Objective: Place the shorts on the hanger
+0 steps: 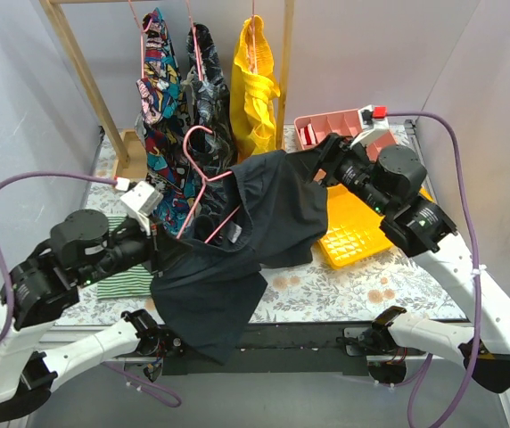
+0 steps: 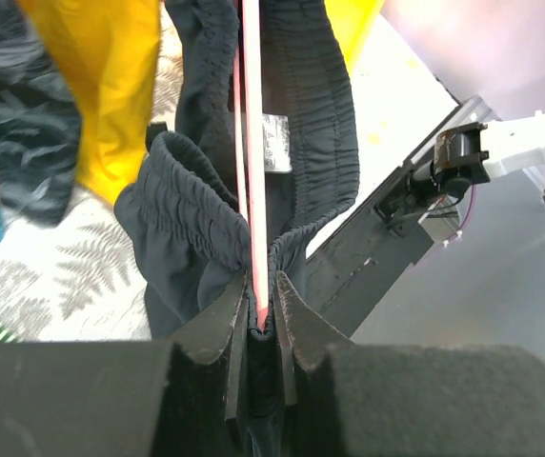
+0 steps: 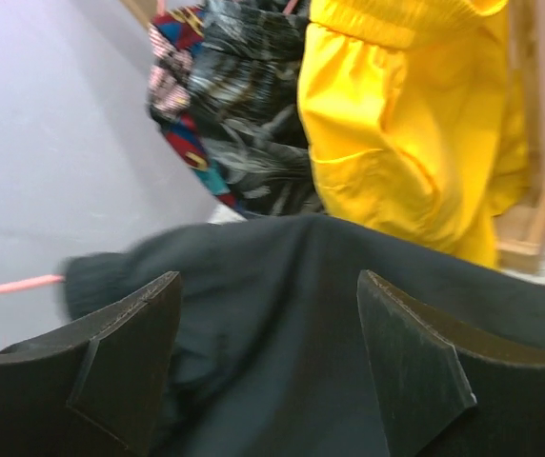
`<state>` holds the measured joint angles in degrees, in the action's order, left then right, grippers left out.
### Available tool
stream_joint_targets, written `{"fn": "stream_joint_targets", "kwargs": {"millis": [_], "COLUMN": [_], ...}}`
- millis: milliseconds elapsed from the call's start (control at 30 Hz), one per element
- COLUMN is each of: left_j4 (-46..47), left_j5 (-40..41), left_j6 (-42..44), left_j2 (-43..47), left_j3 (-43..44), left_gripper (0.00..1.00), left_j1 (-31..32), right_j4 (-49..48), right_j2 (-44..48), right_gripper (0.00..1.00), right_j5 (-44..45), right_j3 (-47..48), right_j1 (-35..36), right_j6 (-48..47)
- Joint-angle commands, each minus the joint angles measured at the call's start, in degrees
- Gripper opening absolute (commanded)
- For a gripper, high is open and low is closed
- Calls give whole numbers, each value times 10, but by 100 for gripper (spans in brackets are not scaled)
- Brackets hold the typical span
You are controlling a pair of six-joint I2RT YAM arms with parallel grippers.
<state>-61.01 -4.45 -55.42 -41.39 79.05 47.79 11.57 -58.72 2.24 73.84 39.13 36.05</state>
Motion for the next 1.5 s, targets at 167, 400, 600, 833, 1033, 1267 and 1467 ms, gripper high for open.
{"fn": "stream_joint_targets", "kwargs": {"millis": [167,400,600,833,1033,1267,1467], "left_j4": [-107,-117,-122,-128,-119,-118,-105], "left_j5": [66,99,136,159,174,248,272], "left_j6": [10,6,5,4,8,19,35], "left_j2": [2,21,21,28,41,49,68], "left_j3": [160,251,318,370,385,434,425], "left_gripper": [0,0,0,0,0,0,0], "left_j1": [-1,-1,-1,-2,-7,-27,-39], "right_j4": [-51,-90,-97,-109,-110,-110,-110], "right_j2": [-75,-99,-105,-101,-101,-96,-95], "right_gripper": [79,79,78,77,77,77,76], "right_j5": [-5,-37,-34,-30,-26,-26,-7], "right_j3": [3,-12,-29,-55,-70,-95,-107], "right_j1": [2,7,14,26,30,31,31], "right_j6": [-179,-194,-191,-189,-190,-189,-190]}}
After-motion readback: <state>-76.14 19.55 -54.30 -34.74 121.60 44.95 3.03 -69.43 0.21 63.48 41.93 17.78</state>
